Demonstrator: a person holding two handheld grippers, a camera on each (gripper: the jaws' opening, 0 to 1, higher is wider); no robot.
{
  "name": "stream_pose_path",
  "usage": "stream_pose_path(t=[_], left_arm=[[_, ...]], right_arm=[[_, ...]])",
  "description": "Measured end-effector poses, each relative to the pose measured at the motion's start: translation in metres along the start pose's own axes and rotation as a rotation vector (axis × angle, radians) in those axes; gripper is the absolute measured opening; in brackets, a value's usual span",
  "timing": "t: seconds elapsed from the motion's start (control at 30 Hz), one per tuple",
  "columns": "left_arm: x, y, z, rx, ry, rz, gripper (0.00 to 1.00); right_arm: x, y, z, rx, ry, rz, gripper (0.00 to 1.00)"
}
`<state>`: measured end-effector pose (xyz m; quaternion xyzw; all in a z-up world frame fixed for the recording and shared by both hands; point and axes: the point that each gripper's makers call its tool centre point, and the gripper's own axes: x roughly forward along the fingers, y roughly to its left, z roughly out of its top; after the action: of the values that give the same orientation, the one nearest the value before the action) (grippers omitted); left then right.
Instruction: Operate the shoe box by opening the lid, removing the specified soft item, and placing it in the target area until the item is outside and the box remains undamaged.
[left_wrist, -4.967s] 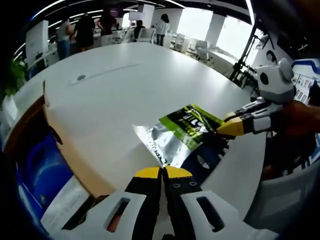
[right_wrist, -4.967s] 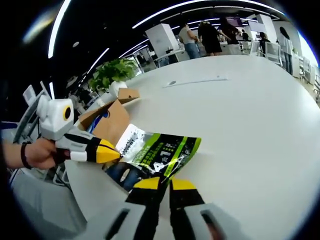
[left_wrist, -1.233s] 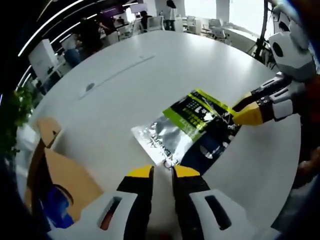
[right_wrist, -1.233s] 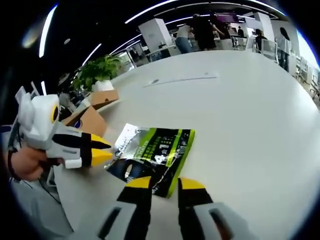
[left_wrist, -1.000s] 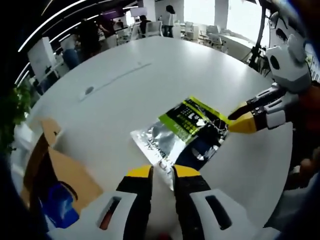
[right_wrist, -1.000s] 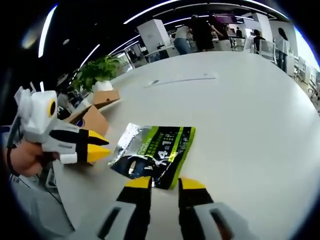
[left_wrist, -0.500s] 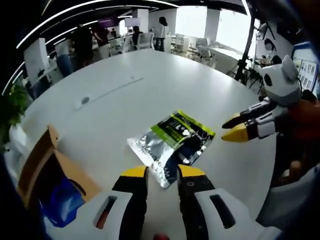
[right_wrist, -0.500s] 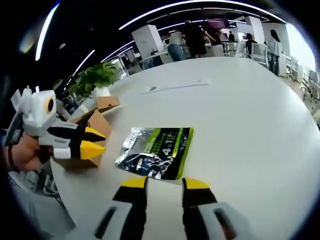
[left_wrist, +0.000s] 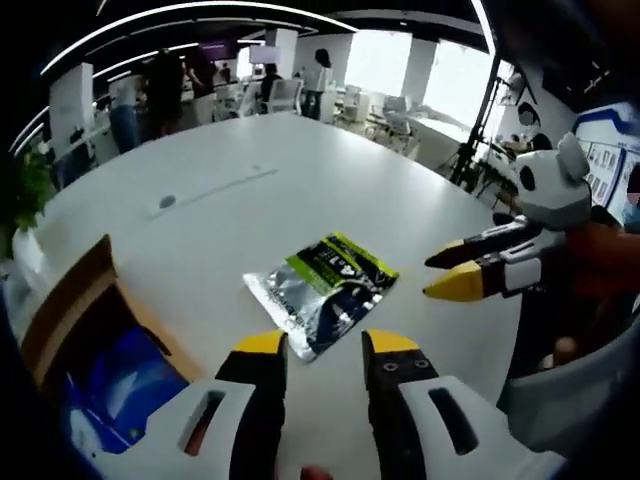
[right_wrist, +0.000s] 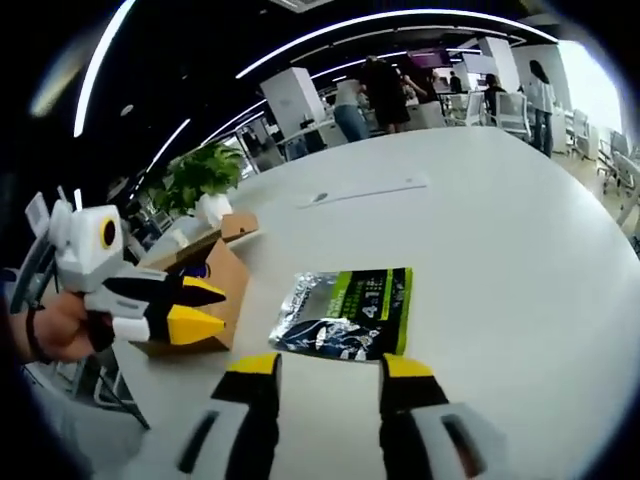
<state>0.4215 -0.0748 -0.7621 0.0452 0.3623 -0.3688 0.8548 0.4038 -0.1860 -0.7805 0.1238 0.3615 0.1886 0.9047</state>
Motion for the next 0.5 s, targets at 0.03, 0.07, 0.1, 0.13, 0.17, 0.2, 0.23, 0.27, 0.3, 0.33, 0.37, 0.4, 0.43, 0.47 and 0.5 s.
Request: stream_pose_path(t=[0.03,0.07,0.1,0.13,0.17,0.2,0.23,0.27,0.3,0.33,0.37,0.4,0.43,0.47,0.5], left_arm=[[-0.003,-0.002,-0.002,0.006,-0.001,-0.003,0.30],[-0.005,-0.003,-0.002,0.013,-0.003,-0.006,0.30],[-0.006,-0.004,-0.004,0.015,-0.005,-0.012,0.31],[-0.008,-0.004,-0.005,0.013,-0.007,-0.017,0.32],[-0.010,-0.004,-0.007,0.009,-0.008,-0.022,0.32],[-0.014,-0.005,-0.008,-0.003,-0.015,-0.031,0.33],[-0.017,-0.006,-0.008,-0.020,-0.023,-0.035,0.33],[-0.022,-0.007,-0.009,-0.040,-0.036,-0.038,0.34],[-0.027,-0.009,-0.009,-0.042,-0.040,-0.038,0.34],[-0.030,-0.010,-0.010,-0.040,-0.043,-0.037,0.34],[-0.033,-0.008,-0.012,-0.041,-0.048,-0.035,0.34],[-0.035,-0.007,-0.013,-0.042,-0.049,-0.033,0.34],[-0.038,-0.006,-0.014,-0.043,-0.053,-0.033,0.34],[-0.041,-0.005,-0.014,-0.044,-0.057,-0.033,0.35],[-0.044,-0.005,-0.015,-0.043,-0.060,-0.033,0.35]], right_arm=[[0.000,0.002,0.000,0.002,-0.004,0.002,0.38],[-0.002,0.007,-0.001,0.005,-0.008,0.005,0.39],[-0.002,0.011,-0.002,0.006,-0.012,0.008,0.40],[-0.002,0.013,-0.004,0.007,-0.013,0.011,0.41],[-0.003,0.015,-0.005,0.006,-0.012,0.014,0.41],[-0.004,0.020,-0.007,0.005,-0.013,0.017,0.41],[-0.005,0.022,-0.008,0.004,-0.014,0.018,0.42],[-0.007,0.026,-0.009,0.003,-0.017,0.021,0.42],[-0.007,0.028,-0.010,0.003,-0.020,0.023,0.43],[-0.008,0.030,-0.010,0.005,-0.024,0.026,0.44],[-0.009,0.034,-0.011,0.009,-0.027,0.033,0.45],[-0.009,0.036,-0.012,0.010,-0.029,0.037,0.46],[-0.010,0.040,-0.013,0.008,-0.031,0.040,0.46],[-0.010,0.043,-0.013,0.005,-0.031,0.042,0.47],[-0.010,0.047,-0.014,0.003,-0.030,0.045,0.48]])
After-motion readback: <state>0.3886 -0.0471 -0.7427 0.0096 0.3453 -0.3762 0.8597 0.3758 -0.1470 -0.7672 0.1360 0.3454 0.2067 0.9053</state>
